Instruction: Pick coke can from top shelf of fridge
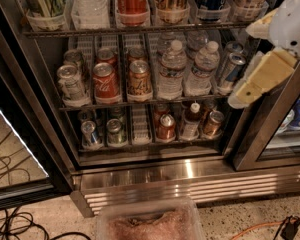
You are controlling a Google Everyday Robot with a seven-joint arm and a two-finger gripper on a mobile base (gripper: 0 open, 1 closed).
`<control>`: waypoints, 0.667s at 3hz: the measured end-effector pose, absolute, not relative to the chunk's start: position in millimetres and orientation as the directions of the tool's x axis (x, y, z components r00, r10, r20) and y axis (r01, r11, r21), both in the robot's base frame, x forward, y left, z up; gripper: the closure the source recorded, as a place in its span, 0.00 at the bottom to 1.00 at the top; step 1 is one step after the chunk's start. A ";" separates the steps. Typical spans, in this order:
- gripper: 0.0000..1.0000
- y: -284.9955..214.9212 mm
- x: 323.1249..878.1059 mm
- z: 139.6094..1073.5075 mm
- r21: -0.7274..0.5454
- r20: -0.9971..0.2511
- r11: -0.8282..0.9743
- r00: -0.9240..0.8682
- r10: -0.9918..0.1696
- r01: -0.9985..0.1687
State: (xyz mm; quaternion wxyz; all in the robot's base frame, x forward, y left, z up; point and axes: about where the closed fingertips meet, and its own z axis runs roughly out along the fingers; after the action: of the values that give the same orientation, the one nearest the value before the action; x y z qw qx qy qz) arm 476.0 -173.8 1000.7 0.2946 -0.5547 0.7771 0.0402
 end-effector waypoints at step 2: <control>0.00 -134.5 490.5 1019.9 -0.265 -0.623 0.377 -0.141 -0.769 -0.888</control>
Offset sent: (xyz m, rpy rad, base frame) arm 0.0131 0.0321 0.0150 0.1107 -0.0497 0.0391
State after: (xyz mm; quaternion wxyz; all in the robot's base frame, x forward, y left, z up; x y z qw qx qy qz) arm 490.5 -134.5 1019.9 0.3534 -0.5519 0.7507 0.0837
